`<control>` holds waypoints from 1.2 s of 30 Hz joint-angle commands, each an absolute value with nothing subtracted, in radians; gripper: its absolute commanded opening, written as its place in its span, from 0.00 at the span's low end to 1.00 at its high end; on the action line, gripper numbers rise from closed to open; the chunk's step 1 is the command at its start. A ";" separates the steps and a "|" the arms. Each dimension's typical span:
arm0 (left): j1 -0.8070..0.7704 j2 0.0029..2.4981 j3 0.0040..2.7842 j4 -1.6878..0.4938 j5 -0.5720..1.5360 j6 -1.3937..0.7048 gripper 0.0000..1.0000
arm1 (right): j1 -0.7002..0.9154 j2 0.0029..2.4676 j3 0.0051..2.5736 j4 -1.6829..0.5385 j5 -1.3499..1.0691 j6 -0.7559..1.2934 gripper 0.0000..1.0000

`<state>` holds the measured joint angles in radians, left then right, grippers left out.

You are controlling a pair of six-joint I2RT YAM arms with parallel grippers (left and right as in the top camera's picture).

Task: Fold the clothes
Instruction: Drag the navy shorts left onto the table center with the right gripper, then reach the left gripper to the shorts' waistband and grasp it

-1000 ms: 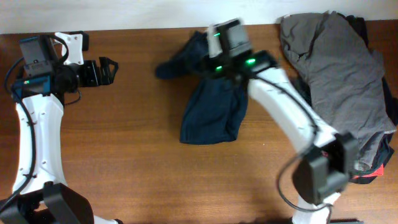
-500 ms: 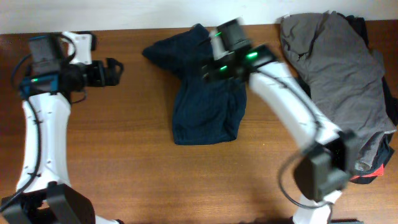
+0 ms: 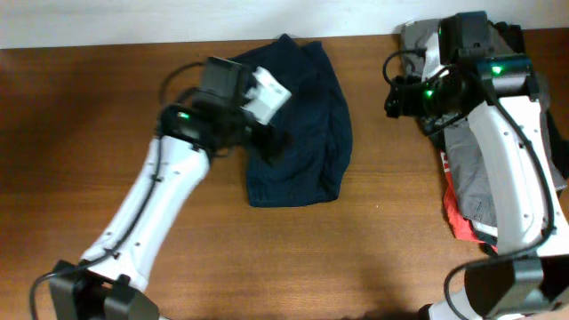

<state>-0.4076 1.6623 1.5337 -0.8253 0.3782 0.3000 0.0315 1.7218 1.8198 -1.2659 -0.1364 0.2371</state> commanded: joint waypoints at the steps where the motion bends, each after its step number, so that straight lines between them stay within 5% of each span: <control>1: -0.513 1.710 1.553 -0.833 0.248 0.239 0.94 | -0.015 1.729 1.717 -1.217 -0.147 0.249 0.81; 6: -0.594 1.805 1.553 -0.843 0.057 0.116 0.82 | -0.022 1.729 1.575 -1.127 -0.168 0.249 0.81; 18: -0.685 1.990 1.553 -0.800 0.056 0.007 0.75 | -0.022 1.729 1.374 -0.985 -0.252 0.249 0.81; 22: -0.699 2.017 1.553 -0.766 0.055 -0.041 0.63 | -0.022 1.729 1.374 -0.970 -0.252 0.249 0.81; 36: -0.715 2.047 1.557 -0.761 -0.122 0.111 0.62 | -0.022 1.729 1.374 -0.961 -0.205 0.249 0.81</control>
<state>-0.7113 2.0392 1.5394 -0.7517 -0.0322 0.0368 -0.0196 1.7302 1.3769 -0.9638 -0.2264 0.2401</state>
